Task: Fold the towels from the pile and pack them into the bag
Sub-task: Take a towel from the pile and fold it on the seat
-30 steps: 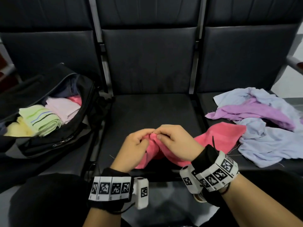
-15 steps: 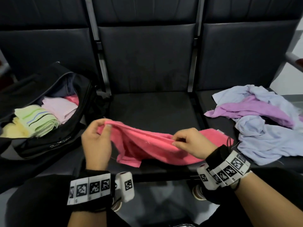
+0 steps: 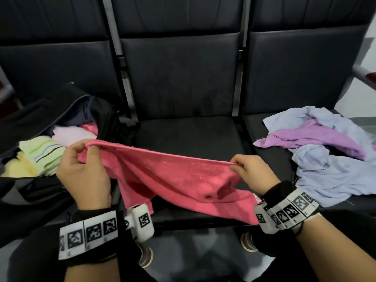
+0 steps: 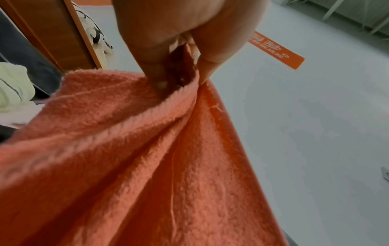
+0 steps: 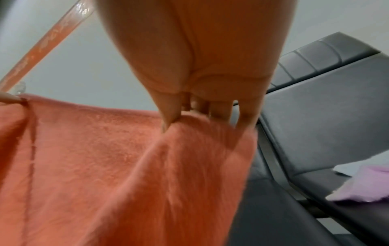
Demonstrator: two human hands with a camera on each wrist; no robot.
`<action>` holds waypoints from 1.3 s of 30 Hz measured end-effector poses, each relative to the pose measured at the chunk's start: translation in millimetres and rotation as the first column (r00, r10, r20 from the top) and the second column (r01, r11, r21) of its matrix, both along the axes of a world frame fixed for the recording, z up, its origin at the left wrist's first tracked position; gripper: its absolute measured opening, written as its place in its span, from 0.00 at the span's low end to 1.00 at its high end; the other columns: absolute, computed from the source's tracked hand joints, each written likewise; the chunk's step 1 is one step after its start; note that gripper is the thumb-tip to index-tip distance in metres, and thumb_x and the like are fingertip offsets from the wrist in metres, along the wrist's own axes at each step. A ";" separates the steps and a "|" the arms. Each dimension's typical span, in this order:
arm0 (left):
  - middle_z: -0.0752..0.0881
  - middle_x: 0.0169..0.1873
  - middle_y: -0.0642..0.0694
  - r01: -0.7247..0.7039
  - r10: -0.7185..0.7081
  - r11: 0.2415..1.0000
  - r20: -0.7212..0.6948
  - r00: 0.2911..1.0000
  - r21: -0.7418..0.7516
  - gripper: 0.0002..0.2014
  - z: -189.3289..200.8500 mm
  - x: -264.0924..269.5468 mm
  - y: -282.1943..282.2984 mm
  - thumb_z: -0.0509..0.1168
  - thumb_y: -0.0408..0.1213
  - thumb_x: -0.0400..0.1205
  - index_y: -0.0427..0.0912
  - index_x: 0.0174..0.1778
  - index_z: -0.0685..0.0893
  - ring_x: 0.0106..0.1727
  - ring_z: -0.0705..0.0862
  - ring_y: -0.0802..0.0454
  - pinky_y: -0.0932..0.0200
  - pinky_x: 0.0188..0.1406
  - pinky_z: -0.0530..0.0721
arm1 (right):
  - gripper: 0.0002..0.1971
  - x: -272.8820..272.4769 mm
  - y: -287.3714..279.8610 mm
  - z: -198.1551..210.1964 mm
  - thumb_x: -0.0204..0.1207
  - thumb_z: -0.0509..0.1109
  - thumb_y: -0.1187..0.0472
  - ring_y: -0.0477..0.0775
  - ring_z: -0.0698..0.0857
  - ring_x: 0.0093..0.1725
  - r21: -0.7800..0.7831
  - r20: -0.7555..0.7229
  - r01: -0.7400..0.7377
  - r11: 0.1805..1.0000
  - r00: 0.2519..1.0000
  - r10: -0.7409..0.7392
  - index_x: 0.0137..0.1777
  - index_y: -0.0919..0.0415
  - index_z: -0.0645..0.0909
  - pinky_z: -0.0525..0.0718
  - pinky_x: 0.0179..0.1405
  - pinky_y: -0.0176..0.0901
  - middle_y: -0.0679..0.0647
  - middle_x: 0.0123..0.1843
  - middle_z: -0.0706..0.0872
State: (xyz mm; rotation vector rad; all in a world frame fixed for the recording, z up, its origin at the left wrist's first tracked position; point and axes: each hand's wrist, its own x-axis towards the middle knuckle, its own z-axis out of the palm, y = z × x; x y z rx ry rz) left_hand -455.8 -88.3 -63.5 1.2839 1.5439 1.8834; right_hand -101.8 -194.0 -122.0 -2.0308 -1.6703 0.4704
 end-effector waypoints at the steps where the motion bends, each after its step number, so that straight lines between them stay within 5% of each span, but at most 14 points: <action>1: 0.86 0.34 0.62 -0.026 0.026 1.000 0.013 1.000 0.004 0.10 0.6 -1.3 1.9 0.67 0.40 0.77 0.63 0.36 0.86 0.40 0.82 0.60 0.49 0.51 0.86 | 0.02 3.0 -1.0 -0.5 0.78 0.73 0.57 0.54 0.85 0.40 -0.002 -0.012 0.038 0.999 0.999 -0.038 0.44 0.52 0.84 0.84 0.46 0.56 0.46 0.36 0.86; 5: 0.85 0.34 0.60 -0.060 0.060 0.998 0.053 0.997 0.010 0.10 2.8 -3.4 6.6 0.66 0.40 0.77 0.61 0.35 0.86 0.39 0.82 0.61 0.49 0.49 0.86 | 0.03 9.3 -3.1 3.7 0.77 0.74 0.59 0.55 0.84 0.38 0.039 -0.093 0.116 0.992 0.989 -0.112 0.42 0.53 0.85 0.81 0.43 0.49 0.48 0.33 0.86; 8: 0.85 0.35 0.57 0.006 -0.007 0.999 -0.041 0.999 -0.038 0.05 -2.1 7.0 6.1 0.66 0.40 0.78 0.54 0.40 0.86 0.39 0.81 0.60 0.50 0.52 0.85 | 0.05 0.9 -2.4 13.7 0.78 0.74 0.65 0.52 0.81 0.34 0.128 -0.299 0.078 0.989 0.953 -0.037 0.44 0.54 0.85 0.77 0.38 0.42 0.54 0.33 0.86; 13: 0.89 0.45 0.49 0.336 -0.387 0.912 -0.221 0.895 -0.236 0.10 -15.0 49.4 -6.6 0.65 0.26 0.82 0.45 0.51 0.88 0.48 0.85 0.58 0.54 0.61 0.82 | 0.11 -36.1 3.5 42.5 0.81 0.67 0.73 0.40 0.84 0.39 0.265 -0.662 -0.019 0.964 0.723 0.196 0.49 0.60 0.89 0.80 0.43 0.30 0.47 0.41 0.91; 17: 0.89 0.45 0.52 0.531 -0.616 0.779 -0.254 0.746 -0.332 0.15 -21.5 79.7 -26.8 0.61 0.23 0.84 0.45 0.53 0.88 0.41 0.82 0.61 0.64 0.49 0.79 | 0.20 -60.4 8.2 55.3 0.79 0.58 0.81 0.45 0.83 0.34 0.194 -0.805 -0.167 0.967 0.536 0.254 0.56 0.62 0.88 0.81 0.31 0.34 0.49 0.43 0.91; 19: 0.89 0.49 0.54 0.580 -0.676 0.732 -0.269 0.686 -0.358 0.15 -21.4 86.9 -35.0 0.60 0.23 0.84 0.44 0.55 0.88 0.47 0.84 0.62 0.63 0.55 0.80 | 0.24 -68.6 9.3 55.3 0.75 0.58 0.84 0.50 0.82 0.35 0.180 -0.765 -0.215 0.960 0.583 0.274 0.57 0.62 0.87 0.82 0.32 0.41 0.52 0.41 0.90; 23: 0.88 0.54 0.59 0.617 -0.735 0.674 -0.284 0.616 -0.406 0.14 -20.8 89.2 -44.4 0.64 0.27 0.84 0.49 0.60 0.84 0.60 0.84 0.60 0.53 0.68 0.80 | 0.10 -82.5 10.2 50.2 0.72 0.72 0.73 0.50 0.84 0.33 0.214 -0.581 -0.228 0.950 0.752 0.311 0.44 0.58 0.89 0.85 0.40 0.54 0.57 0.35 0.89; 26: 0.89 0.50 0.56 0.634 -0.734 0.669 -0.210 0.646 -0.388 0.13 -19.0 88.6 -49.5 0.68 0.28 0.82 0.50 0.57 0.85 0.57 0.87 0.54 0.43 0.64 0.83 | 0.06 -88.9 13.2 45.3 0.71 0.80 0.64 0.42 0.82 0.32 0.251 -0.498 -0.195 0.948 0.814 0.300 0.37 0.52 0.88 0.81 0.39 0.43 0.52 0.36 0.86; 30: 0.92 0.47 0.53 0.690 -0.763 0.629 -0.109 0.638 -0.359 0.13 -15.7 86.9 -53.7 0.73 0.25 0.79 0.50 0.50 0.89 0.51 0.90 0.56 0.50 0.57 0.88 | 0.06 -94.3 17.9 42.3 0.71 0.81 0.60 0.41 0.82 0.38 0.293 -0.408 -0.177 0.940 0.866 0.290 0.35 0.56 0.88 0.77 0.42 0.33 0.48 0.41 0.84; 34: 0.92 0.47 0.51 0.718 -0.787 0.592 -0.068 0.613 -0.366 0.12 -12.9 82.8 -54.2 0.73 0.26 0.79 0.49 0.50 0.90 0.52 0.90 0.57 0.53 0.57 0.88 | 0.09 -97.0 19.1 42.7 0.73 0.79 0.56 0.44 0.82 0.31 0.260 -0.363 -0.168 0.951 0.896 0.257 0.35 0.56 0.85 0.81 0.36 0.44 0.49 0.31 0.85; 39: 0.91 0.46 0.56 0.714 -0.799 0.596 -0.185 0.572 -0.367 0.14 -6.5 78.7 -55.4 0.71 0.24 0.79 0.49 0.50 0.92 0.52 0.88 0.56 0.55 0.57 0.82 | 0.09 -97.9 20.2 43.5 0.72 0.78 0.53 0.44 0.79 0.28 0.236 -0.307 -0.154 0.959 0.925 0.224 0.35 0.53 0.83 0.83 0.36 0.52 0.49 0.26 0.83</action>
